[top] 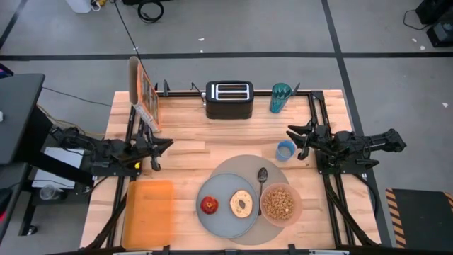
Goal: Arrange a breakfast setting
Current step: Return to Home Position
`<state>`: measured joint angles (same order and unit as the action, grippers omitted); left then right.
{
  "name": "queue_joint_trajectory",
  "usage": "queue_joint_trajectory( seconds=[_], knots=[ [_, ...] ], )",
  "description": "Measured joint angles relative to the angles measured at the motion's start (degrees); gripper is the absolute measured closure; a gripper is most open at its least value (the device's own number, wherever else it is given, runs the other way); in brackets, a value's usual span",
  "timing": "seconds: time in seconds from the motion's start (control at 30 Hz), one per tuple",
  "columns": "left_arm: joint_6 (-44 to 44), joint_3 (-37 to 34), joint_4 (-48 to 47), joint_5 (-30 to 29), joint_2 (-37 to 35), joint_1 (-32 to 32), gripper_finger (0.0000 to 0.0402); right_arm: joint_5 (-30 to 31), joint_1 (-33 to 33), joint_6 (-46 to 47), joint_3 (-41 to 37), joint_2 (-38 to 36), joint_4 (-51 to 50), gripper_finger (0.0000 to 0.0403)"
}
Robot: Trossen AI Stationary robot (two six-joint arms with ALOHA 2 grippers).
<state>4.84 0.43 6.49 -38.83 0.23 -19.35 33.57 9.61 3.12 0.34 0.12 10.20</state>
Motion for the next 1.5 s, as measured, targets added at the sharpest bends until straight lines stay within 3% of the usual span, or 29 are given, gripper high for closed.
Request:
queue_joint_trajectory(
  seconds=[0.33, 0.5, 0.8, 1.5],
  knots=[
    [9.1, 0.0, 8.2, 1.8, 0.0, -4.8, 0.0374, -9.1, 0.2, 4.9, 0.0, 0.2, -0.9, 0.0270],
    [13.4, 0.0, 5.5, 2.3, 0.1, -6.0, 0.0374, -9.2, 0.2, -5.9, 0.0, 0.2, -0.9, 0.0269],
    [3.3, 0.0, -0.1, 2.3, 0.1, -6.0, 0.0374, -9.2, 0.2, -9.3, 0.0, 0.2, -0.9, 0.0270],
    [3.3, 0.0, -0.1, 2.3, 0.1, -6.0, 0.0374, -9.2, 0.2, -9.3, 0.0, 0.2, -0.9, 0.0270]
  ],
)
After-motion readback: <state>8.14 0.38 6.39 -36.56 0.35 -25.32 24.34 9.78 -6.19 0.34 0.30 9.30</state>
